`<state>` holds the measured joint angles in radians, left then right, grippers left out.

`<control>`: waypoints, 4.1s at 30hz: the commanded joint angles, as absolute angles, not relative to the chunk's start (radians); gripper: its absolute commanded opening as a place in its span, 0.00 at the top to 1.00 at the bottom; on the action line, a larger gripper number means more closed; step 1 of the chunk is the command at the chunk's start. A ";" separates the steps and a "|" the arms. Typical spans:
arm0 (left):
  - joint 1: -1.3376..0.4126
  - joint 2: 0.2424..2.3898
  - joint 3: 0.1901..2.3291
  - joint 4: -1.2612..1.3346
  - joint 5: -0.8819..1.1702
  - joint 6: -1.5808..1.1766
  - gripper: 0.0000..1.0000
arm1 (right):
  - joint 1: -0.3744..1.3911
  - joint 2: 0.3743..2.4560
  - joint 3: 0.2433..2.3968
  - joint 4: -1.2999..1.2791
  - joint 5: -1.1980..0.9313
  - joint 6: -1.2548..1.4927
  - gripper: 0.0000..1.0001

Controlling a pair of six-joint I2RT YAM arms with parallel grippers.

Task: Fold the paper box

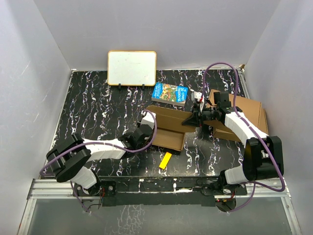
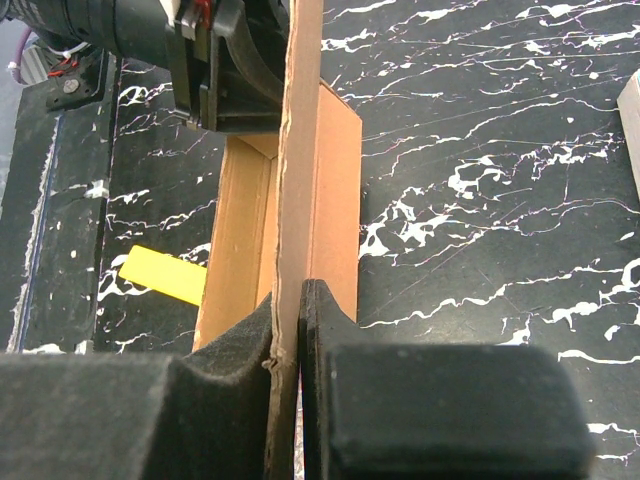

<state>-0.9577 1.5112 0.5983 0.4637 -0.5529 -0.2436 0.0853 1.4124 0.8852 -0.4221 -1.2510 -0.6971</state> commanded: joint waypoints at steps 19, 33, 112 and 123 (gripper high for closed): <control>-0.955 1.464 0.676 0.248 -0.525 -0.389 0.61 | 0.089 1.399 0.876 -0.385 -1.269 -0.709 0.92; -0.975 1.491 0.704 0.139 -0.542 -0.436 0.67 | 0.094 1.404 0.876 -0.383 -1.262 -0.709 0.92; -1.000 1.598 0.863 -0.150 -0.659 -0.602 0.72 | 0.098 1.412 0.877 -0.382 -1.256 -0.710 0.92; -1.002 1.587 0.856 -0.121 -0.646 -0.580 0.86 | 0.097 1.416 0.877 -0.383 -1.257 -0.710 0.92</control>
